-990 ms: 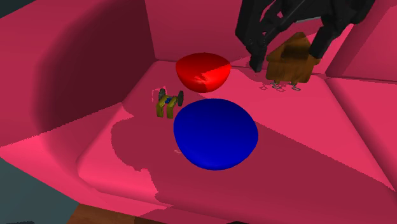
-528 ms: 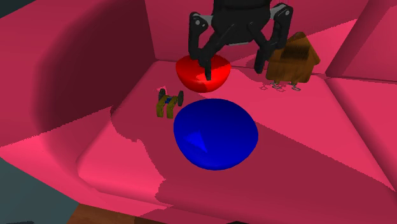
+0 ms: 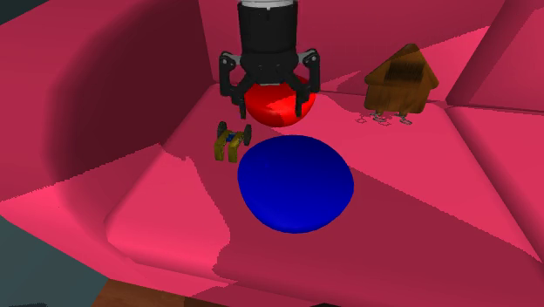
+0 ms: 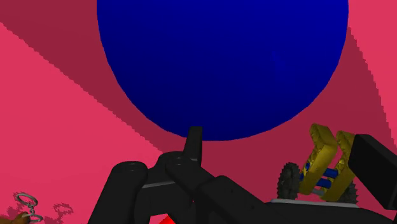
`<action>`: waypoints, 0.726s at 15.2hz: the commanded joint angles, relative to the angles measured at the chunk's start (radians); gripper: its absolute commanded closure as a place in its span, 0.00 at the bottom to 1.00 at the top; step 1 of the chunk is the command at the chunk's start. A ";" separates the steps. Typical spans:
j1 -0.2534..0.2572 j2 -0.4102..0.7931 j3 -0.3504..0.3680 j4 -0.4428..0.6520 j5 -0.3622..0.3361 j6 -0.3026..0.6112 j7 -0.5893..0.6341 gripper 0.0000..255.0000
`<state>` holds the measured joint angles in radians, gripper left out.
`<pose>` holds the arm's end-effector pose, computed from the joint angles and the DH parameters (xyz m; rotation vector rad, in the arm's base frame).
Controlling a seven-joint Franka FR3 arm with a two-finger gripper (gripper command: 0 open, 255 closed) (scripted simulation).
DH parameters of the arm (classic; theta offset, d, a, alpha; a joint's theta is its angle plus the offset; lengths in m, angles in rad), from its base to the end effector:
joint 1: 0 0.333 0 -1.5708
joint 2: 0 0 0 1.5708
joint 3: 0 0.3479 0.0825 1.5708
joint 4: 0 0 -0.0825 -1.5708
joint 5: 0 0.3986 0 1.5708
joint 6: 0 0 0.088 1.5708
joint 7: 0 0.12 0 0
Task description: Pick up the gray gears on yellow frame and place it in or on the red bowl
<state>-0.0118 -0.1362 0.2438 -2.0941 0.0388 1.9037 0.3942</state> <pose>0.5013 0.1259 0.4880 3.1134 -0.2795 -0.0879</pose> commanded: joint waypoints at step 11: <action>0.056 0.501 0.029 0.391 -0.007 0.021 0.239 0.00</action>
<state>0.0349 0.3218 0.2715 -1.7432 0.0314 1.9285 0.6114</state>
